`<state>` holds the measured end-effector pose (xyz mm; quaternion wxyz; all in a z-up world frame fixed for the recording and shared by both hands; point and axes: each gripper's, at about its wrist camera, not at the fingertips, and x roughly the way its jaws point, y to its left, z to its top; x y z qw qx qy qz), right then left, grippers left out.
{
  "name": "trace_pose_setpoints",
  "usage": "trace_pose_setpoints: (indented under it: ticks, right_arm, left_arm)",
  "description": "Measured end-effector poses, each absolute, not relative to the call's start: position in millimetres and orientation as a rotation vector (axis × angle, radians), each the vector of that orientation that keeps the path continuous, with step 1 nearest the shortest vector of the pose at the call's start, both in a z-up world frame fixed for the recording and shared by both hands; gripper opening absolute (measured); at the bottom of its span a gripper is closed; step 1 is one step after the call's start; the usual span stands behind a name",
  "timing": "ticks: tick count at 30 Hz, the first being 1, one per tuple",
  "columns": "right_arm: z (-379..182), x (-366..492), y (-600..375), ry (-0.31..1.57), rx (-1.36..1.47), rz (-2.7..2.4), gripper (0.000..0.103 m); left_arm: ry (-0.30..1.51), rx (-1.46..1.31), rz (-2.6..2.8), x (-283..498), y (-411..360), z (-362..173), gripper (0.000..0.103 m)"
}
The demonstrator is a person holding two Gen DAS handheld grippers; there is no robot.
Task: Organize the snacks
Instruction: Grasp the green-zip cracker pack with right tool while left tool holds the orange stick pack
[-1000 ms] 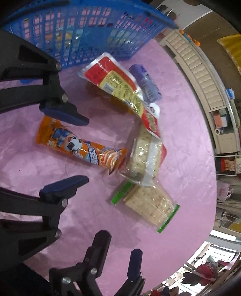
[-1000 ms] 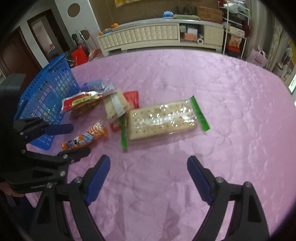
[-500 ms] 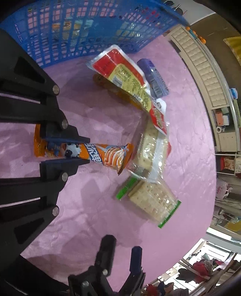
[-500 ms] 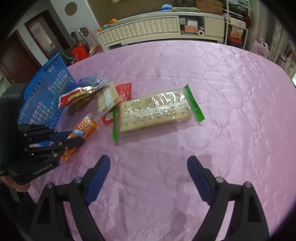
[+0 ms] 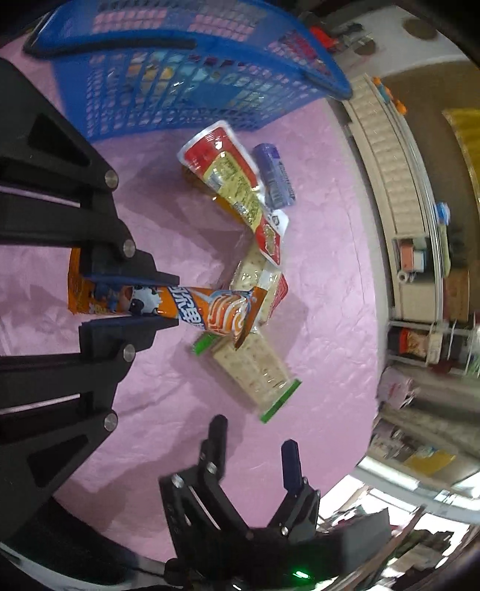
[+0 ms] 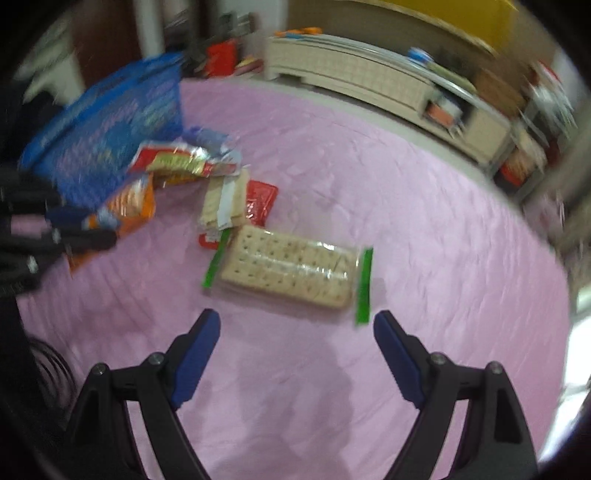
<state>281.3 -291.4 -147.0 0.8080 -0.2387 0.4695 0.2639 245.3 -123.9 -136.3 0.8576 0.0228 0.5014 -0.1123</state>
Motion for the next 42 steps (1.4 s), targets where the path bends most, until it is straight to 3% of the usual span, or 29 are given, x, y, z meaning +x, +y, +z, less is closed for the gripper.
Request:
trace_pose_setpoints:
  ticks: [10, 13, 17, 28, 33, 42]
  right_arm:
    - [-175.8, 306.7, -267.6, 1.003, -0.788, 0.791, 0.088]
    - [-187.8, 317.6, -260.2, 1.077, -0.802, 0.885, 0.088]
    - [-191.8, 323.2, -247.3, 1.016, -0.916, 0.971, 0.088]
    - [-199.2, 352.8, -243.0, 1.096, -0.807, 1.067, 0.089]
    - [-195.9, 336.5, -251.1, 1.09, -0.739, 1.005, 0.073]
    - [-183.6, 275.4, -251.9, 1.098, -0.674, 0.906, 0.068]
  left_arm:
    - [1.03, 0.003, -0.161, 271.1, -132.2, -168.9, 0.012]
    - [1.018, 0.022, -0.167, 274.2, -133.0, -171.4, 0.012]
    - [0.997, 0.049, -0.165, 277.7, -134.1, -173.1, 0.012]
    - [0.995, 0.026, -0.159, 280.2, -135.5, -178.3, 0.012]
    - [0.988, 0.022, -0.152, 272.7, -134.4, -177.2, 0.012]
    - [0.951, 0.061, -0.154, 238.3, -129.1, -165.0, 0.012]
